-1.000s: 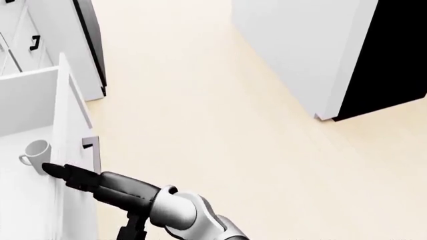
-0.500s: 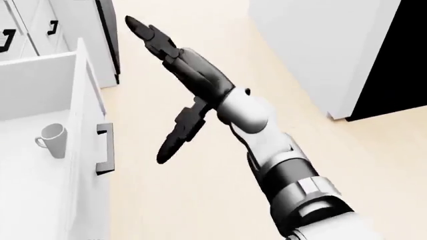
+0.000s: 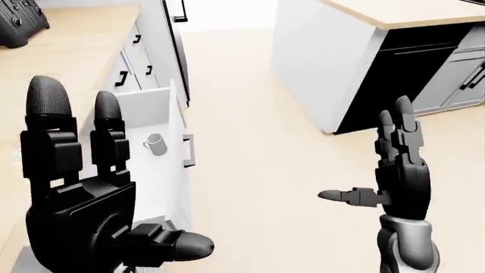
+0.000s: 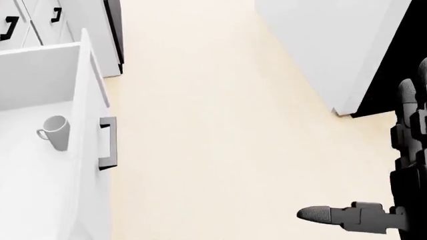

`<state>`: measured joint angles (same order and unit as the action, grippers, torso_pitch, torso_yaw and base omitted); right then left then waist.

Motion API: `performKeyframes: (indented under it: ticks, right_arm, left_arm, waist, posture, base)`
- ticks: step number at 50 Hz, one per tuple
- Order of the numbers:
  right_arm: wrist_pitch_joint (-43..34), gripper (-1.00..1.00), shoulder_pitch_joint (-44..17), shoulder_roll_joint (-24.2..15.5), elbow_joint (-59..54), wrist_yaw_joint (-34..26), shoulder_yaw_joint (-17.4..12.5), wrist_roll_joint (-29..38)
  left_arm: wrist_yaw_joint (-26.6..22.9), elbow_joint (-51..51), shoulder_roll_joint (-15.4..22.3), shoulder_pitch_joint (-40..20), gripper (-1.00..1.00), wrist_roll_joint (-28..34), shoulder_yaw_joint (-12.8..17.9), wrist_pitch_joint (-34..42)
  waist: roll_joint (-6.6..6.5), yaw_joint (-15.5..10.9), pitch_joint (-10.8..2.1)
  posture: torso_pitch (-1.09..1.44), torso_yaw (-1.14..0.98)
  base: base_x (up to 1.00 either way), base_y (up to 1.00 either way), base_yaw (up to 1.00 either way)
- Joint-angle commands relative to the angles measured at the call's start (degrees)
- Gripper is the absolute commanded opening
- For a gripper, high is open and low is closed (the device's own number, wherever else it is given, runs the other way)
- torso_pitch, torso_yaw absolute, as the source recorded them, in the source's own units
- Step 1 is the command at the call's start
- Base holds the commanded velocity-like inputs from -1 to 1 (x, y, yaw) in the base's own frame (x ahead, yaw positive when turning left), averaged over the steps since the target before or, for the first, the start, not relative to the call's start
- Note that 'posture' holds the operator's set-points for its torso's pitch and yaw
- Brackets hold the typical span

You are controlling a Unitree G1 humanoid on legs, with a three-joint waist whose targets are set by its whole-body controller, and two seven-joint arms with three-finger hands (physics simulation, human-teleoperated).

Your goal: Close the right drawer.

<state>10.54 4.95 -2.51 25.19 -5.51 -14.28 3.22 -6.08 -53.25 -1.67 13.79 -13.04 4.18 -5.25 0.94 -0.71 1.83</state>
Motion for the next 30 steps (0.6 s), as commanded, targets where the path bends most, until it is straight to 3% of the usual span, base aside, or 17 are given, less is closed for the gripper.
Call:
performKeyframes:
  ticks: [1, 8, 15, 23, 30]
  right_arm:
    - [2.9, 1.0, -1.7, -0.4, 2.5, 0.4, 1.1, -0.6]
    - [3.6, 1.0, -2.0, -0.7, 1.0, 0.7, 1.4, -1.1]
    - [4.2, 1.0, -2.1, -0.8, -0.4, 0.8, 1.5, -1.4]
    - [5.1, 1.0, -2.0, -0.8, -1.4, 0.8, 1.7, -1.3]
    - [5.1, 1.0, -2.1, -0.9, -1.8, 0.8, 1.8, -1.4]
  left_arm:
    - [0.2, -2.2, 0.5, -1.6, 1.0, 2.3, -1.8, -0.5]
    - [1.1, 2.7, 1.5, -6.9, 1.0, 9.2, -10.6, -0.5]
    - [1.1, 9.0, 2.4, -6.0, 1.0, 14.9, -19.8, -5.4]
    - [2.0, 18.5, 4.0, -3.3, 1.0, 17.3, -25.5, -13.0]
    - [2.6, 25.8, 4.6, -2.3, 1.0, 20.0, -28.5, -18.0]
  waist:
    - [0.25, -0.2, -0.8]
    - [0.32, -0.2, -1.1]
    - [0.63, -0.2, -1.42]
    - [0.6, -0.2, -1.53]
    - [0.53, -0.2, -1.72]
  posture:
    - [0.0, 0.0]
    - [0.0, 0.0]
    - [0.0, 0.0]
    - [0.0, 0.0]
    - [0.0, 0.0]
  base:
    - [0.0, 0.0, 0.0]
    - [0.0, 0.0, 0.0]
    - [0.0, 0.0, 0.0]
    - [0.0, 0.0, 0.0]
    - [0.0, 0.0, 0.0]
